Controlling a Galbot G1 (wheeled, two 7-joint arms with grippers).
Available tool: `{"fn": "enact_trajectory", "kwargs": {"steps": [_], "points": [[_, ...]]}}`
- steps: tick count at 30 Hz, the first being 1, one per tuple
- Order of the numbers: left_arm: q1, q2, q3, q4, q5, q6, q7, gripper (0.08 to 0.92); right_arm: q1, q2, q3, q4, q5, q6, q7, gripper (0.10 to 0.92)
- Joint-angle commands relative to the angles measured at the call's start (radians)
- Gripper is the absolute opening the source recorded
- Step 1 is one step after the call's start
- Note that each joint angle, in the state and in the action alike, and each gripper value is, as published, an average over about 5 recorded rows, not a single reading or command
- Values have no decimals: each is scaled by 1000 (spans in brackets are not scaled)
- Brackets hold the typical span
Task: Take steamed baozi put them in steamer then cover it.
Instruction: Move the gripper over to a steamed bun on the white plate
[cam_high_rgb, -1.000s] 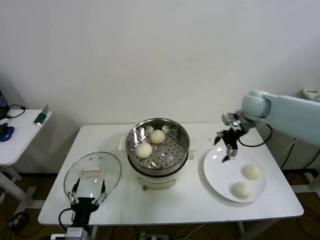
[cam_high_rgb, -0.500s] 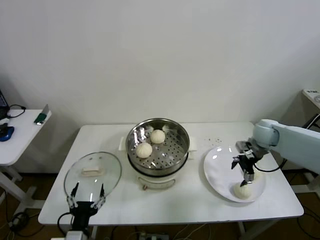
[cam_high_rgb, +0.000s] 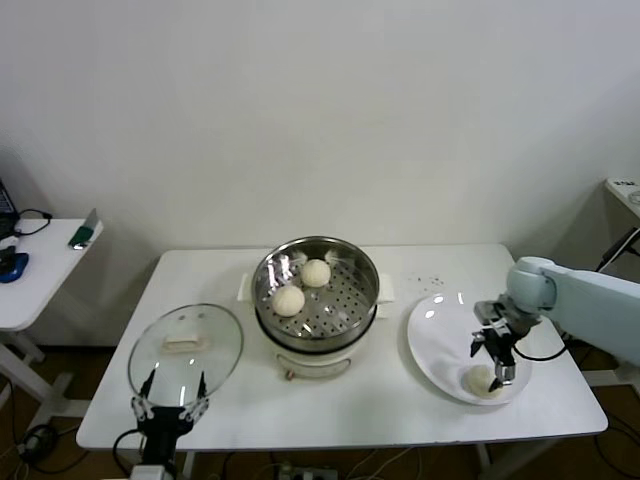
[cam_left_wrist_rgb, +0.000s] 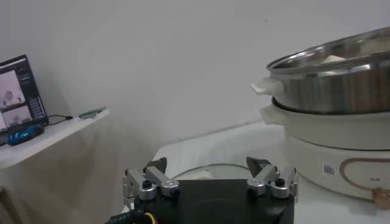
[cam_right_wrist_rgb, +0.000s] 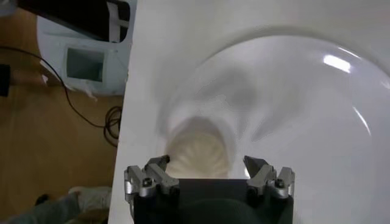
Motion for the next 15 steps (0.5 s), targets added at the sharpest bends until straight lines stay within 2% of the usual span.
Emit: {"fn": "enact_trajectory", "kwargs": {"steps": [1, 15], "points": [[1, 2, 0, 3, 3, 1, -1, 823, -18, 2, -5, -11, -15, 2, -3, 823], [2, 2, -1, 8, 6, -1, -5, 823, 23, 26, -64, -18, 4, 4, -4, 807]]}}
